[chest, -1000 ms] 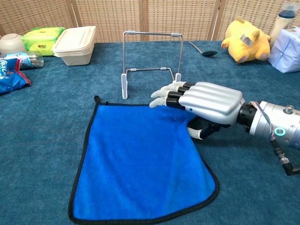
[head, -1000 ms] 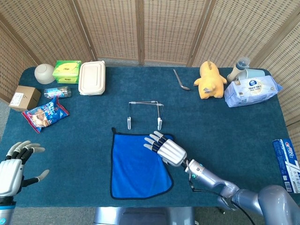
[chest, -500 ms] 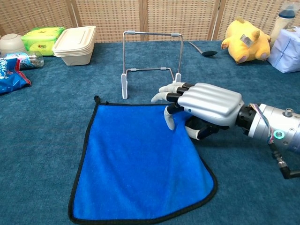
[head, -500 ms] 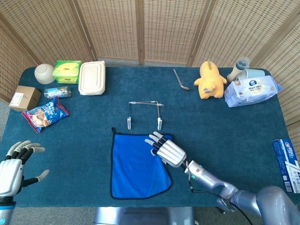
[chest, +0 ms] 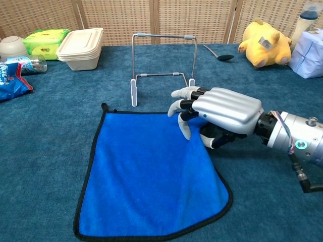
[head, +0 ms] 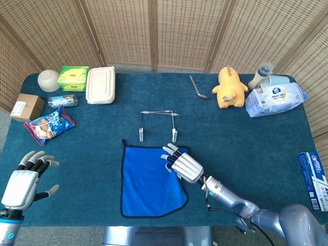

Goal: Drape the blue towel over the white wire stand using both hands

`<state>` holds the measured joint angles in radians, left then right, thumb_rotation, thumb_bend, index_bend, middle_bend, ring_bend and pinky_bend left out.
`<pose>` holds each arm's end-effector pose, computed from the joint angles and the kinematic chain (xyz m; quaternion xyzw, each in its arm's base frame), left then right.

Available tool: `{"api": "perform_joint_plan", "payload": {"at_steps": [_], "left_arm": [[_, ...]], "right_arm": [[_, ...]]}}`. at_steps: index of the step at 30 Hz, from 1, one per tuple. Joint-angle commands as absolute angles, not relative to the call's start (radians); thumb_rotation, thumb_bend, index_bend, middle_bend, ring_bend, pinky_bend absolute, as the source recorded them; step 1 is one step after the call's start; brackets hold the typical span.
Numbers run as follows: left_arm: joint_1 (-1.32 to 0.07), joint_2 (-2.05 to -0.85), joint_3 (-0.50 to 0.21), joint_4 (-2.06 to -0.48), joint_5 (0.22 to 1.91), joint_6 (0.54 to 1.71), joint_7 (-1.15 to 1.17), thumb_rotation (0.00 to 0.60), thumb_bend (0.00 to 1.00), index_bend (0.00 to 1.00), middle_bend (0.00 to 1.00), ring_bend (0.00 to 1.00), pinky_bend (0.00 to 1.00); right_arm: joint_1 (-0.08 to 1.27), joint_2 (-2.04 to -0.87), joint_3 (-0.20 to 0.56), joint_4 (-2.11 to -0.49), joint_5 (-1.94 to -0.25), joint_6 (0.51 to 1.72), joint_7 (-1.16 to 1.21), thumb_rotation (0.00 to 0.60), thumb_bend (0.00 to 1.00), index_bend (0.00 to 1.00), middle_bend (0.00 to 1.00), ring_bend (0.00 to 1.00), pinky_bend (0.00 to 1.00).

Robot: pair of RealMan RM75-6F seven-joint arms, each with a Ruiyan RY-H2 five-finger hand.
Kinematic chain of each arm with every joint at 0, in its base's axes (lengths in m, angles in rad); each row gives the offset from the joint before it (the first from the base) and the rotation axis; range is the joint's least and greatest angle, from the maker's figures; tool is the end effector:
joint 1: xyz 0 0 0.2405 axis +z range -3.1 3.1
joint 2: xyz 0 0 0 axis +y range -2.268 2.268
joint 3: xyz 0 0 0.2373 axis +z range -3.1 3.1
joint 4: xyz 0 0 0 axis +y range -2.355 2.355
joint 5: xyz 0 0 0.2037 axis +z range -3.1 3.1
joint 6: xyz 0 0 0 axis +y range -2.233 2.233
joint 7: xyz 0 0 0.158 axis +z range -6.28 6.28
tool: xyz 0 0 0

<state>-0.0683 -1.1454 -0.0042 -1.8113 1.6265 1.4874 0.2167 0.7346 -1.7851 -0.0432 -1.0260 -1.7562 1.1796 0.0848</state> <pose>-0.2358 0.1746 0.1243 -0.6366 -0.3726 -0.4027 0.5420 -0.1266 -0.2937 -0.0742 0.8247 -0.2165 0.4513 0.2633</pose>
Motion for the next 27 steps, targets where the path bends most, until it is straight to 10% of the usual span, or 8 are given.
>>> {"api": "perform_joint_plan", "payload": {"at_steps": [1, 27], "left_arm": [[-0.108, -1.173, 0.002, -1.748, 1.682, 1.455, 0.207, 0.600, 0.14, 0.37, 0.32, 0.20, 0.12], [-0.497, -1.380, 0.058, -1.257, 1.987, 1.276, -0.148, 0.600, 0.14, 0.34, 0.25, 0.16, 0.07]], "right_arm": [[0.731, -1.786, -0.043, -1.027, -1.753, 1.183, 0.086, 0.600, 0.47, 0.68, 0.24, 0.07, 0.00], [0.728, -1.780, -0.034, -1.055, -1.732, 1.173, 0.074, 0.600, 0.48, 0.68, 0.25, 0.07, 0.00]]}}
